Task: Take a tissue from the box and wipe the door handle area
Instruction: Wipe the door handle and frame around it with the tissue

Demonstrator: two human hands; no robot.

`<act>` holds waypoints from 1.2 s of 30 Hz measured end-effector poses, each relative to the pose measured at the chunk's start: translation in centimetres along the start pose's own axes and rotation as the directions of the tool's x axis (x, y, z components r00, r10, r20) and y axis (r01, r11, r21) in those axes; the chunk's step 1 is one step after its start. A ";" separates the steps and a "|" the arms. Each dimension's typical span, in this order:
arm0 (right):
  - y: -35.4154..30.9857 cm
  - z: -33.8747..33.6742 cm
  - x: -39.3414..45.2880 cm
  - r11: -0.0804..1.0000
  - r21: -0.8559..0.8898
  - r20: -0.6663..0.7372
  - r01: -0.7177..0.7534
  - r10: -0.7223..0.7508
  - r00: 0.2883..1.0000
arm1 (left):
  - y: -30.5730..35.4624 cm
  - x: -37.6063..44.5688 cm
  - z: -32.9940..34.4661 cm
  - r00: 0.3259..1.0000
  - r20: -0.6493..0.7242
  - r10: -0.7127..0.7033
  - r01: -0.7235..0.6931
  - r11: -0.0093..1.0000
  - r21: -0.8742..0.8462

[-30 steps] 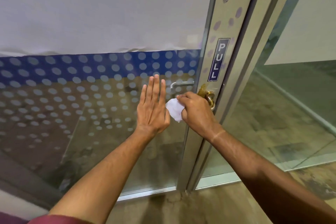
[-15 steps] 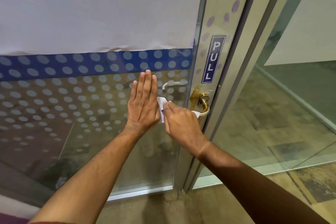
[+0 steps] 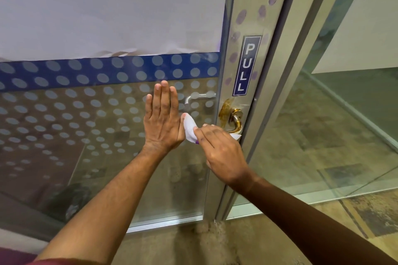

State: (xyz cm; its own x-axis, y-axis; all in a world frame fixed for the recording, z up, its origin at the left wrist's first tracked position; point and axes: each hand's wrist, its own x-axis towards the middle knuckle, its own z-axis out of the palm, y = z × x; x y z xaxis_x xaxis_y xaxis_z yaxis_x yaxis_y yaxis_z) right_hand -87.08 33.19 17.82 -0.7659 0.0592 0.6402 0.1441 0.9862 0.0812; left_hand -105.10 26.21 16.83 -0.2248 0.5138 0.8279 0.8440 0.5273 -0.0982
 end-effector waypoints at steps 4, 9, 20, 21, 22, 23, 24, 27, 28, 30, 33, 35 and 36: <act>2.0 -1.0 -1.3 0.999 -0.006 -0.002 -0.033 0.033 0.999 | 0.2 0.0 -0.1 1.000 0.006 -0.007 0.007 1.000 -0.026; 4.2 -2.1 -2.4 0.998 -0.039 0.056 -0.058 0.060 0.997 | 0.1 -0.1 0.1 1.000 0.005 -0.012 0.013 0.999 -0.052; 6.5 -2.6 -1.6 0.950 -0.015 0.134 -0.312 0.311 0.941 | 0.4 0.0 0.3 1.000 -0.012 -0.021 0.020 0.999 -0.050; 6.8 -2.2 -1.5 0.926 0.010 0.144 -0.378 0.373 0.917 | 0.4 0.0 0.3 1.000 -0.009 -0.023 0.022 0.999 -0.047; 7.1 -1.8 -1.5 0.894 0.024 0.151 -0.448 0.439 0.886 | 0.4 0.0 0.3 1.000 -0.005 -0.024 0.023 0.999 -0.046; 7.3 -1.6 -1.5 0.861 0.052 0.135 -0.507 0.497 0.857 | 0.4 -0.1 0.2 1.000 0.000 -0.024 0.024 0.999 -0.046; 7.4 -1.6 -1.5 0.827 0.099 0.122 -0.554 0.542 0.831 | 0.4 -0.1 0.3 1.000 0.003 -0.024 0.024 0.999 -0.047; 7.4 -2.1 -1.4 0.852 0.096 0.052 -0.515 0.512 0.857 | 0.4 -0.1 0.3 1.000 0.007 -0.023 0.023 0.999 -0.044; 7.4 -2.2 -1.5 0.873 0.072 -0.018 -0.482 0.484 0.875 | 0.4 0.0 0.3 1.000 0.007 -0.023 0.023 0.999 -0.043; 7.4 -2.6 -1.3 0.863 0.079 -0.091 -0.498 0.504 0.859 | 0.4 0.0 0.3 1.000 0.005 -0.023 0.023 0.999 -0.042; 6.9 -2.6 -0.9 0.817 0.115 -0.086 -0.564 0.574 0.814 | 0.4 0.0 0.2 1.000 0.001 -0.021 0.021 0.999 -0.045; 6.3 -2.6 -0.5 0.769 0.145 -0.037 -0.622 0.632 0.774 | 0.4 0.0 0.2 1.000 0.006 -0.023 0.023 0.999 -0.044; 5.9 -2.6 -0.2 0.742 0.163 -0.020 -0.650 0.661 0.750 | 0.4 0.0 0.2 1.000 0.007 -0.024 0.024 0.999 -0.044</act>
State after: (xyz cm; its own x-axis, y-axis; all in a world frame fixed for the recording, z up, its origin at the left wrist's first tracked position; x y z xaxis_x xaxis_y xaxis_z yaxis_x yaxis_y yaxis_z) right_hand -84.40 38.60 20.18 -0.4665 0.6931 0.5495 0.5026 0.7189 -0.4802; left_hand -104.89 26.56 16.66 -0.2484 0.5060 0.8260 0.8587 0.5097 -0.0540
